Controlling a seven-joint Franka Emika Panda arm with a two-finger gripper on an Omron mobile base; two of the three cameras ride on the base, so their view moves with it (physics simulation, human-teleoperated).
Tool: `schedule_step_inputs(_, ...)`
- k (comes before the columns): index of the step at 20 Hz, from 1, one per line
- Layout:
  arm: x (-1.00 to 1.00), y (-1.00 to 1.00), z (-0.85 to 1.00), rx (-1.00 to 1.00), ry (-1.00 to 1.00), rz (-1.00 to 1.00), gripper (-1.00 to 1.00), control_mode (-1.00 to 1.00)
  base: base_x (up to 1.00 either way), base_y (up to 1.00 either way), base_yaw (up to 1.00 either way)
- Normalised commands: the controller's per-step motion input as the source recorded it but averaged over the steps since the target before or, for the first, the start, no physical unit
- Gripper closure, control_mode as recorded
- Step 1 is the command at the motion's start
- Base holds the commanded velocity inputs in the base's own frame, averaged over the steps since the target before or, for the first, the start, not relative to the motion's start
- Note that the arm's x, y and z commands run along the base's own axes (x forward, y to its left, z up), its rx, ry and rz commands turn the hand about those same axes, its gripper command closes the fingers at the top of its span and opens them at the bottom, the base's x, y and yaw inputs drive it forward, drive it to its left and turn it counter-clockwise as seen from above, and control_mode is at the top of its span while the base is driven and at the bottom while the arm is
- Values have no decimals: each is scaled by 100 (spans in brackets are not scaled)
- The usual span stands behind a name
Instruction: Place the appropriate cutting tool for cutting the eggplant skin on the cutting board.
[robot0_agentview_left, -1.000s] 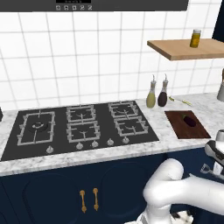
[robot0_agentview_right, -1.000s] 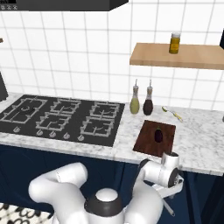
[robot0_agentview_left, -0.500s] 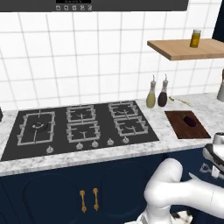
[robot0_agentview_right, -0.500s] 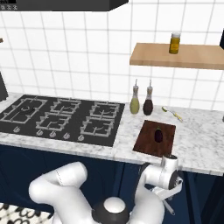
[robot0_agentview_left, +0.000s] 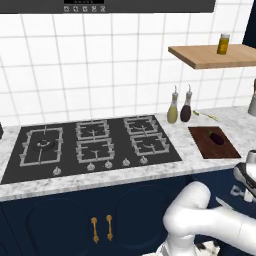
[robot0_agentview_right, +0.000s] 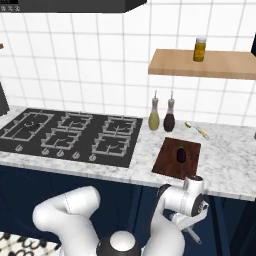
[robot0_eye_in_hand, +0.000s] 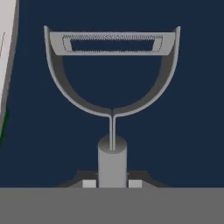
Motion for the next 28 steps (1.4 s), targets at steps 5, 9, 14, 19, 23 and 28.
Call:
schedule_step_inputs(5,-90,63,98,-6,-13,20,100,-100,0,0,0)
schedule_step_inputs(9,-86,46,100,-8,-19,16,100,-100,0,0,0)
schedule_step_inputs(14,-35,6,100,0,-21,4,100,-100,0,0,0)
schedule_step_inputs(19,14,-18,100,1,-14,0,100,-100,0,0,0)
schedule_step_inputs(23,68,-44,89,11,-1,0,100,-100,0,0,0)
schedule_step_inputs(28,81,-43,45,9,0,0,100,-100,0,0,0)
